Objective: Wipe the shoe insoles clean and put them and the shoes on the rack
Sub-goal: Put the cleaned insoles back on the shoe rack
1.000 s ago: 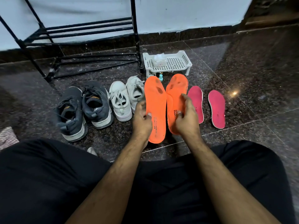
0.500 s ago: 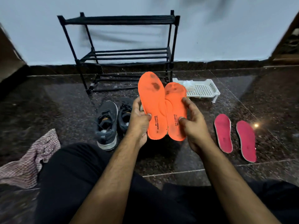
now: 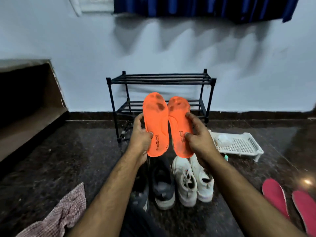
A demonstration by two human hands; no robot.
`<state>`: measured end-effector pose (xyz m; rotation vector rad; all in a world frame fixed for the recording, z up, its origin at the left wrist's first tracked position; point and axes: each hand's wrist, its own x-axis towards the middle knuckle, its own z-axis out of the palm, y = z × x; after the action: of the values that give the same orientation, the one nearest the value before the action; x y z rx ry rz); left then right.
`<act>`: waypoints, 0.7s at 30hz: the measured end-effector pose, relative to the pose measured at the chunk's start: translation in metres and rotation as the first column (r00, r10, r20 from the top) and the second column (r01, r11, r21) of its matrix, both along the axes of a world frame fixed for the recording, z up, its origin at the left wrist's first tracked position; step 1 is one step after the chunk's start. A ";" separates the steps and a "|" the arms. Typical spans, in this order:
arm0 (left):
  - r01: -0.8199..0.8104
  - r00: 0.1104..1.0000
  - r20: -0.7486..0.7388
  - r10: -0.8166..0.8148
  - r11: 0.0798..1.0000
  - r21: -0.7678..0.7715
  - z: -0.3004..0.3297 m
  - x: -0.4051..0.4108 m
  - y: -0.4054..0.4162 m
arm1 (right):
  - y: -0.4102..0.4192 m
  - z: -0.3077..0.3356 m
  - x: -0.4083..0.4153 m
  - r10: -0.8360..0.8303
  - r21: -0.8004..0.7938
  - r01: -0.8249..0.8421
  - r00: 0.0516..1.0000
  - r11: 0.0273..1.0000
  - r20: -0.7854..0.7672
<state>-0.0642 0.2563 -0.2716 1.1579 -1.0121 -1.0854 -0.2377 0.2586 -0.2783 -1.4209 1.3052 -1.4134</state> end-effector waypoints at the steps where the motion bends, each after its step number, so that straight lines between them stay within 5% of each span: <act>1: -0.009 1.000 0.015 0.009 1.000 0.007 0.007 0.008 -0.009 | -0.013 0.007 0.006 0.005 0.012 -0.005 1.000 1.000 -0.017; 14: -0.121 0.984 0.151 0.096 0.978 0.167 -0.012 0.089 -0.150 | -0.173 -0.002 0.086 0.060 0.128 -0.028 0.964 0.991 -0.257; 21: -0.149 0.938 0.327 0.117 0.986 0.076 -0.038 0.096 -0.246 | -0.261 -0.028 0.101 0.034 0.131 0.004 0.959 0.991 -0.280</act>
<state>0.0318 0.0103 -0.3093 1.4982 -1.1202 -0.8627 -0.1364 -0.0027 -0.3060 -1.5805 1.5316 -1.1204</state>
